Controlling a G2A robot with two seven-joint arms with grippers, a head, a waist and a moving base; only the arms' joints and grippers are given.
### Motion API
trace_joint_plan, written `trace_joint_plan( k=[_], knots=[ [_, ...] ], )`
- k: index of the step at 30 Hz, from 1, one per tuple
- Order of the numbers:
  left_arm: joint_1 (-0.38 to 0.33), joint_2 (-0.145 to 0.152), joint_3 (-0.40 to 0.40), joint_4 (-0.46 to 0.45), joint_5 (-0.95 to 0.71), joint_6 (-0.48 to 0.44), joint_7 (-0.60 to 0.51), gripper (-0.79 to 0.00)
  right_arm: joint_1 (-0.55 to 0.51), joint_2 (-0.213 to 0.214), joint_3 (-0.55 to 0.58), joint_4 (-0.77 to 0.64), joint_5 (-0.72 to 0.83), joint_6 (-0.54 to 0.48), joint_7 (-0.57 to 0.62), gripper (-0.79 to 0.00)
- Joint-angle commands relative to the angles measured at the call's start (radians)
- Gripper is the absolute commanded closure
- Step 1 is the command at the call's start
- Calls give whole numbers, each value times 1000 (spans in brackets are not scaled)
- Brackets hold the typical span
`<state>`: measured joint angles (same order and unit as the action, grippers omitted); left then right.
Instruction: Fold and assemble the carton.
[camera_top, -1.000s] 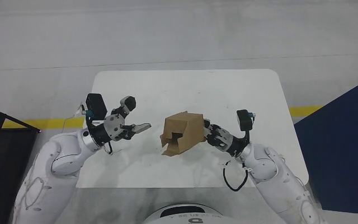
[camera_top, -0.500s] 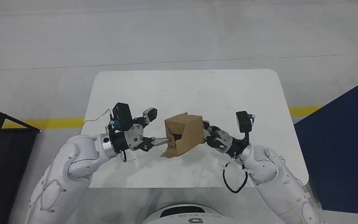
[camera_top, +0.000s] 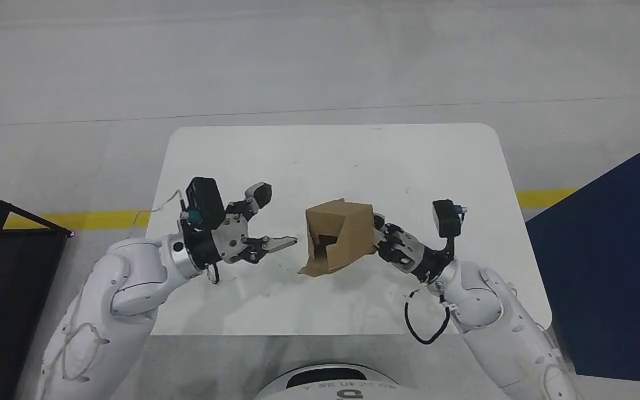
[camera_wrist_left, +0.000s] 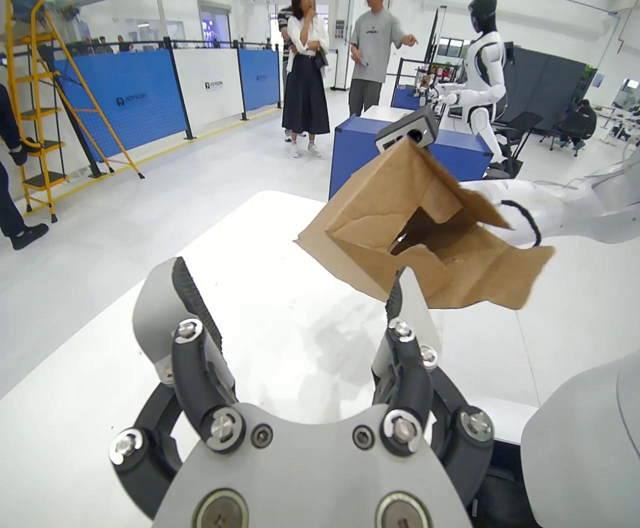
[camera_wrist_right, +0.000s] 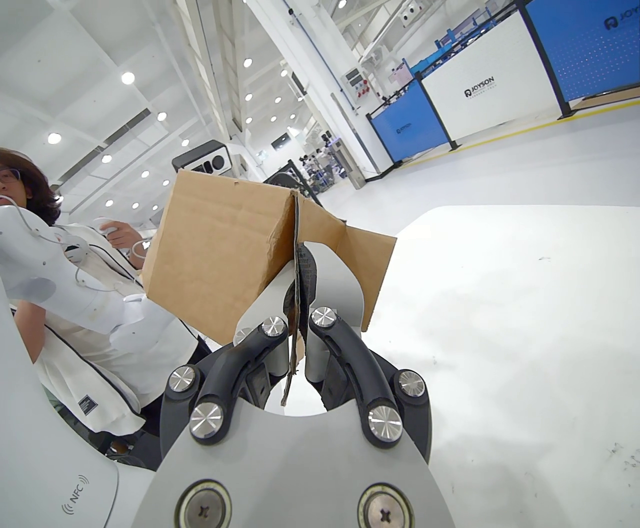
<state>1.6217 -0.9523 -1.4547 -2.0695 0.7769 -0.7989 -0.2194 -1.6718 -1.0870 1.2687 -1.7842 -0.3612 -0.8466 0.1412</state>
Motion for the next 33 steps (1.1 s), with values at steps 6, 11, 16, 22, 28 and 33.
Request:
trace_joint_plan(
  k=[6, 11, 16, 22, 28, 33],
  knots=[
    [-80, -2, 31, -85, -17, 6, -44, -785, 3, 0, -8, 18, 25, -21, 8, 0],
    [-171, -10, 123, -96, 37, 32, -101, -785, -5, -2, -10, 12, 15, -13, 1, 0],
    [-242, -24, 232, -77, 83, 60, -118, -779, -21, -2, -3, -6, 3, -1, -19, 0],
    [-283, -35, 302, -29, 198, 92, -103, -754, -40, -2, 8, -15, -1, -2, -33, 0],
    [-297, -41, 322, -1, 212, 110, -90, -754, -45, -1, 9, -24, 9, -9, -24, 0],
    [-287, -37, 256, -2, 158, 135, -54, -785, -40, -1, 9, -26, 34, -17, -18, 0]
  ],
)
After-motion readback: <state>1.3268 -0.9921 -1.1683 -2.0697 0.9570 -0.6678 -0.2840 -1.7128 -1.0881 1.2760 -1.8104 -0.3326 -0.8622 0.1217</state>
